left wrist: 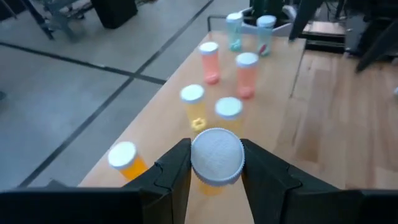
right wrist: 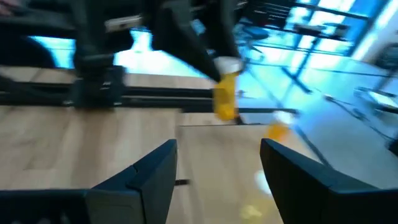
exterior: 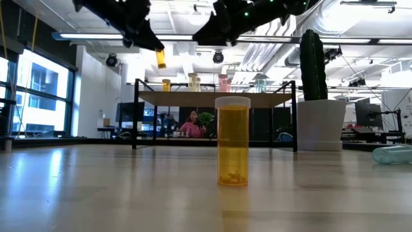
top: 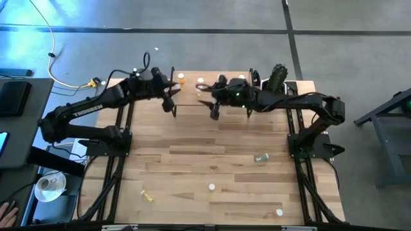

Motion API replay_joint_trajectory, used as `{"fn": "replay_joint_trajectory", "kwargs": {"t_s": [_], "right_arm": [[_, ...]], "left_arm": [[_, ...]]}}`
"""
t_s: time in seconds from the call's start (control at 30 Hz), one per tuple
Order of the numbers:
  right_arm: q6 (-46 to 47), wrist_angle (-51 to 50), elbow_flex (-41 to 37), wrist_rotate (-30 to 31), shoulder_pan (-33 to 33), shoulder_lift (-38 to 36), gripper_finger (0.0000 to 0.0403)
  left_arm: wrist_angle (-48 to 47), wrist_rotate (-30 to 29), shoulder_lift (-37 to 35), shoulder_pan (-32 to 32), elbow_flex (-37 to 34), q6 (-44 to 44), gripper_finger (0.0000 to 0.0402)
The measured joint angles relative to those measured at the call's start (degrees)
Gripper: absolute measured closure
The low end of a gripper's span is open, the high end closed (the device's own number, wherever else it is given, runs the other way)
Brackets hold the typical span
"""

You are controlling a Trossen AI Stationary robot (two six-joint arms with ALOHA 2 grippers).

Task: Pick and place medicine bottles onto shelf by color
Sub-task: Put the left orange pill bottle on the shelf aligned with the other orange pill bottle

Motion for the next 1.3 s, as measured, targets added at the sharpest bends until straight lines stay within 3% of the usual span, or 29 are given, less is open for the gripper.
{"fn": "replay_joint_trajectory", "kwargs": {"t_s": [0.2,0.43,1.3], "right_arm": [[0.77,-2.95,0.00,1.71,-2.52,-2.54,0.0180],[1.29,-6.36,0.00,2.04,-4.11,-2.66,0.0180],[1.57,-7.68,0.00,1.88,-4.10,-2.62,0.0181]], "left_arm": [[-0.13,4.47,5.89,4.83,2.29,0.54,0.0286],[-0.13,4.76,10.73,7.12,2.98,0.31,0.0286],[-2.44,4.78,13.38,6.69,3.02,-3.10,0.0286]]}}
